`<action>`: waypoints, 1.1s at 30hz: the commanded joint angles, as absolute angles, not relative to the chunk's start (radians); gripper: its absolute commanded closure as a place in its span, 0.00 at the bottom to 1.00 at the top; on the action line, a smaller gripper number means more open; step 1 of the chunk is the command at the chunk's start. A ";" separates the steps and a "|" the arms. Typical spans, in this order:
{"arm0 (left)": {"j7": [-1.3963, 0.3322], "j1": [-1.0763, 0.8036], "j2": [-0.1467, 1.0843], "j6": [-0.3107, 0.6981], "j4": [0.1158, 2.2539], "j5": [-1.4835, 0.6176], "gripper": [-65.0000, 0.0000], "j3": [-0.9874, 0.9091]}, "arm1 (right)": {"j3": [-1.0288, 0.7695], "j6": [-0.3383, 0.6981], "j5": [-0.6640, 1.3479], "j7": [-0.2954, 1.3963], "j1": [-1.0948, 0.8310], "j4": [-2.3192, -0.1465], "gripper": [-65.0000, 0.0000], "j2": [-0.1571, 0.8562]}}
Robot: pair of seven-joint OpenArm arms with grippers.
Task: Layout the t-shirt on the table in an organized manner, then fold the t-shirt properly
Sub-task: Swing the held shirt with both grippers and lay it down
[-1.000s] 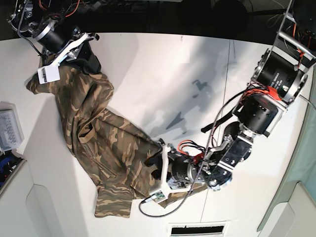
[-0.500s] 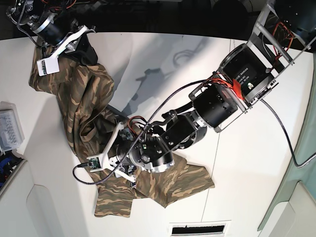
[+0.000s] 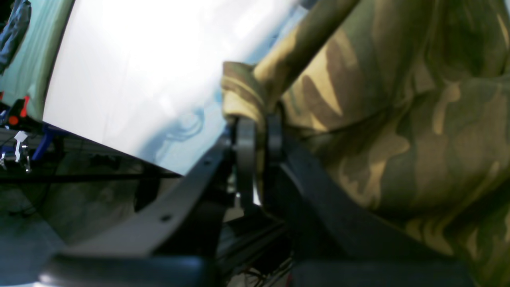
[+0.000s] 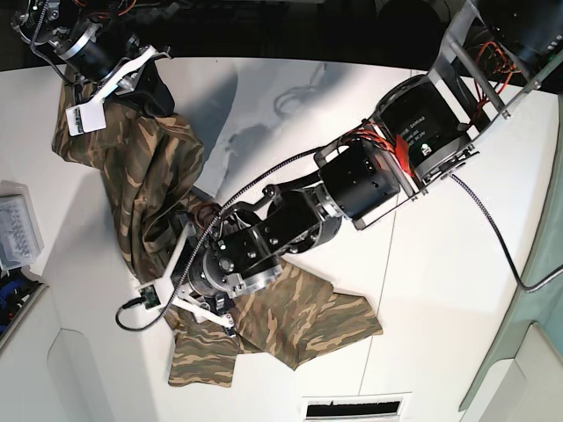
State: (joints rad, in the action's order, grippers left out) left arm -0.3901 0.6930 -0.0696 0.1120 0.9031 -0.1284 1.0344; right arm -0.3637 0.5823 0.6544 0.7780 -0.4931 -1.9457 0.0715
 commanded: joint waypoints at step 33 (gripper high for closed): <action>-0.590 0.577 -0.088 0.200 0.917 -0.313 0.46 0.757 | 0.068 0.587 0.467 0.685 -0.488 -1.963 1.00 -0.028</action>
State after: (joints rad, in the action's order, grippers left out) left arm -0.6044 0.5549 -0.0776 0.1936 0.9024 -0.3073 0.7597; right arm 0.0658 0.5800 0.4477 0.7105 -0.4873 -1.9457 -0.0250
